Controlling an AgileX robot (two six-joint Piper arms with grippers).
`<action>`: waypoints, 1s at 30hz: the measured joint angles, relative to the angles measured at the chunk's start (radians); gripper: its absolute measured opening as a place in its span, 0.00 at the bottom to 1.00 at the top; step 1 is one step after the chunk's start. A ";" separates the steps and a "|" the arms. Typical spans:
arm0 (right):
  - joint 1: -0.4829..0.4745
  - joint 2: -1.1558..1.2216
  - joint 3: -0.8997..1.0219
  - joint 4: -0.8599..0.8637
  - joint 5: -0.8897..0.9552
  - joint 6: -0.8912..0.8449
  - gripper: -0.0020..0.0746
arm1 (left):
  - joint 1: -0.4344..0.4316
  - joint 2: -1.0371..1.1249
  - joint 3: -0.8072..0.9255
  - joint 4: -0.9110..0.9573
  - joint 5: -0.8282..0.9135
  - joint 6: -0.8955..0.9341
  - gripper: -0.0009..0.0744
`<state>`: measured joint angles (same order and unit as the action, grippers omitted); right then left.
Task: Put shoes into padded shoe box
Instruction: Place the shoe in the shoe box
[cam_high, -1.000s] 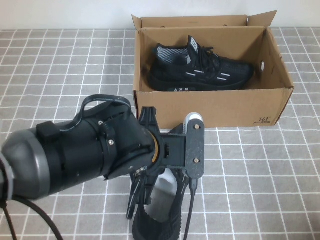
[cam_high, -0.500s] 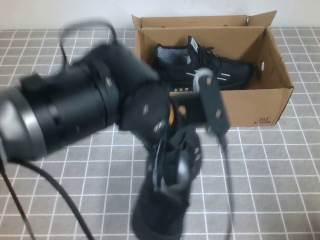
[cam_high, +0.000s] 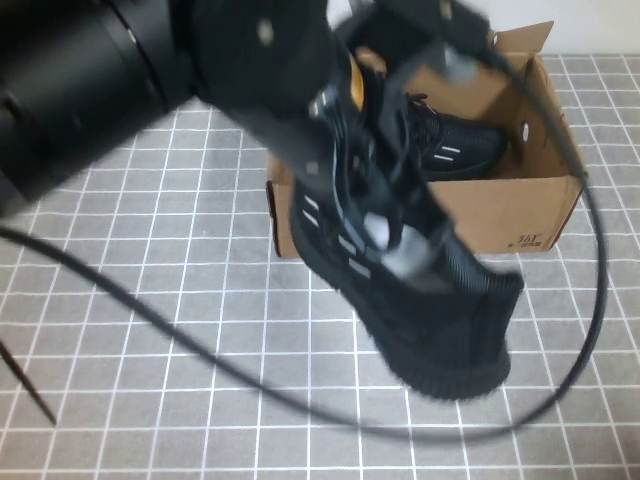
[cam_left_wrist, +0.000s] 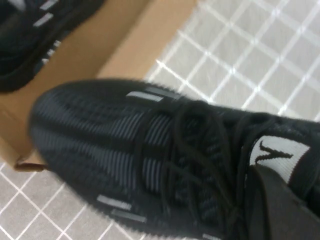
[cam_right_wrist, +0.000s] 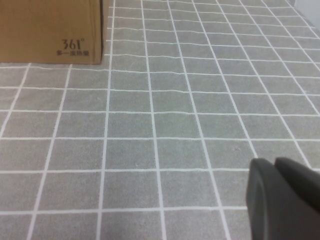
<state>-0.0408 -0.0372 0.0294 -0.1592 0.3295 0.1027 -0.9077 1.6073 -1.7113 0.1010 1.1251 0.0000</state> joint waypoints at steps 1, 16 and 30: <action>0.000 0.000 0.000 0.002 0.000 0.000 0.02 | 0.007 0.002 -0.024 0.000 0.007 -0.028 0.01; 0.000 0.000 0.000 0.002 0.000 0.000 0.02 | 0.271 0.223 -0.333 -0.233 -0.077 -0.171 0.01; 0.000 0.000 0.000 0.000 0.000 0.000 0.02 | 0.330 0.383 -0.395 -0.357 -0.350 -0.278 0.01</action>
<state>-0.0408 -0.0372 0.0294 -0.1590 0.3295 0.1028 -0.5772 1.9900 -2.1059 -0.2560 0.7749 -0.2784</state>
